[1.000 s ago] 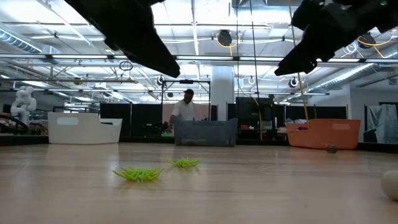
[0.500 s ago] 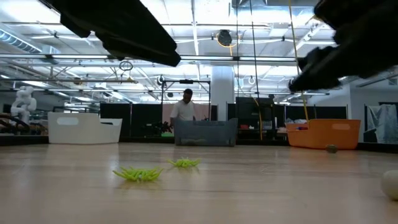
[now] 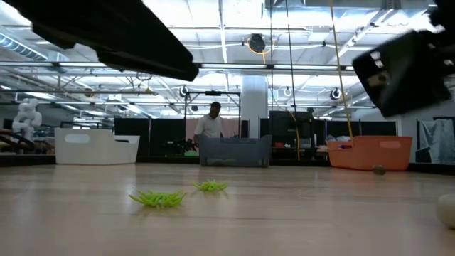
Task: Sort Halloween decoration
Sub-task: Put the white toy skull into the black bin
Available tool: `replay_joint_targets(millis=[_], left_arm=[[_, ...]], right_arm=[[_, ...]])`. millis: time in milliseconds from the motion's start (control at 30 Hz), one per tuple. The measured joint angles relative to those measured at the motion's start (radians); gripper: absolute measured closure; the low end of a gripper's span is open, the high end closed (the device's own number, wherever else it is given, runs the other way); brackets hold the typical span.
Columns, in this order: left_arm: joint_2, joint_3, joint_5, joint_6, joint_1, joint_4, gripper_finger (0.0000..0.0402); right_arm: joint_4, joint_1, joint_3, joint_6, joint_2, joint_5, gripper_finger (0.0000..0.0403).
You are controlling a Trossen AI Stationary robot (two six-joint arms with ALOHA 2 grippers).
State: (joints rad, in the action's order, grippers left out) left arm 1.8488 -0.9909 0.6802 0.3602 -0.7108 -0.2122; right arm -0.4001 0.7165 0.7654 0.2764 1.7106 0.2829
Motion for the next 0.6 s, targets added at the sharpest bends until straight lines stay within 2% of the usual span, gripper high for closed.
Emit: replay_joint_targets(millis=[233, 600], left_arm=[[0.000, 0.000, 0.067, 0.000, -0.040, 0.009, 0.0240], [0.000, 0.000, 0.071, 0.001, -0.029, 0.009, 0.0240]], right_arm=[[0.000, 0.033, 0.027, 0.080, 0.091, -0.001, 0.0225], [0.031, 0.041, 0.027, 0.118, 0.129, 0.000, 0.0225]])
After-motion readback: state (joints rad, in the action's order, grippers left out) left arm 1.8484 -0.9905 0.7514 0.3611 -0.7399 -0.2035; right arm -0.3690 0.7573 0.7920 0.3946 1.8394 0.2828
